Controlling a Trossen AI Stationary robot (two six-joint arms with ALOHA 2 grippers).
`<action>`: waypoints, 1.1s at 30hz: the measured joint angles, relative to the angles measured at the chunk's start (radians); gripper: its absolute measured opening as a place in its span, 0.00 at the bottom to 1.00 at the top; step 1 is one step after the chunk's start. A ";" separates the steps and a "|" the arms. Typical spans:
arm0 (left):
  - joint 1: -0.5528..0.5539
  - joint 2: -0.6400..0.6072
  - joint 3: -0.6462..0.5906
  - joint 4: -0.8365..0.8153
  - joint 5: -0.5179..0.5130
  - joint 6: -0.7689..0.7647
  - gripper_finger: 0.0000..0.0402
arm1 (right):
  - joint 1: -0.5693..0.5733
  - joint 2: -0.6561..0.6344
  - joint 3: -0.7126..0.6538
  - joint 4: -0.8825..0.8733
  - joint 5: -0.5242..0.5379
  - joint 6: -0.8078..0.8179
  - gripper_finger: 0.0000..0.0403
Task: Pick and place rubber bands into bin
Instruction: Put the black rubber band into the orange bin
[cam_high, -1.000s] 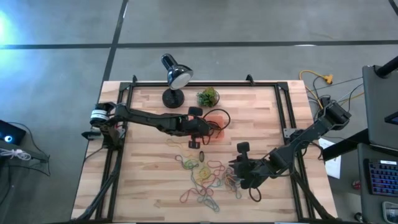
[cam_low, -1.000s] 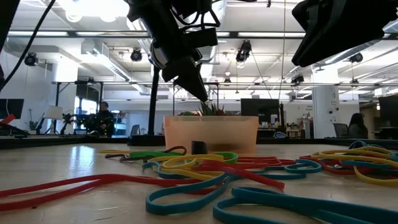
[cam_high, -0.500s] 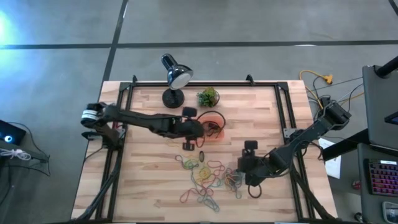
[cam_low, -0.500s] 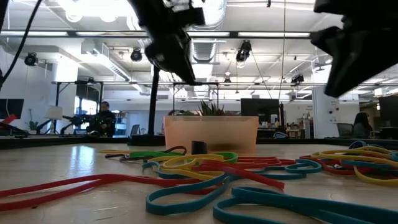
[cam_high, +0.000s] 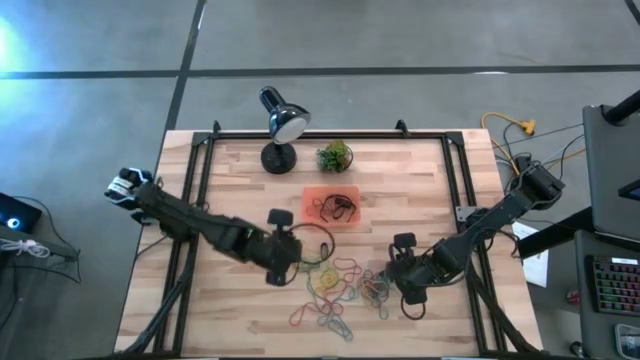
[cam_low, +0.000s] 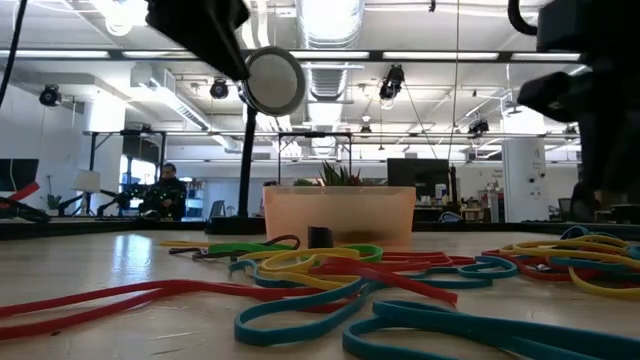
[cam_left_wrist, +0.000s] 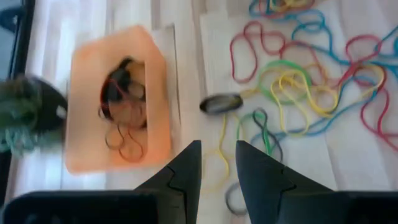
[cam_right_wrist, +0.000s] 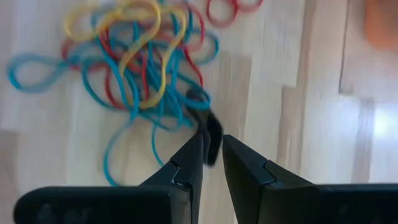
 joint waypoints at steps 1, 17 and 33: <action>-0.016 -0.001 -0.011 0.003 -0.019 -0.022 0.21 | 0.000 0.000 -0.012 0.017 -0.007 0.000 0.14; -0.080 0.005 -0.122 0.053 -0.090 -0.120 0.21 | -0.008 0.000 -0.082 0.128 -0.012 -0.008 0.14; -0.079 0.005 -0.123 0.055 -0.092 -0.118 0.21 | -0.016 0.000 -0.172 0.242 -0.011 0.000 0.14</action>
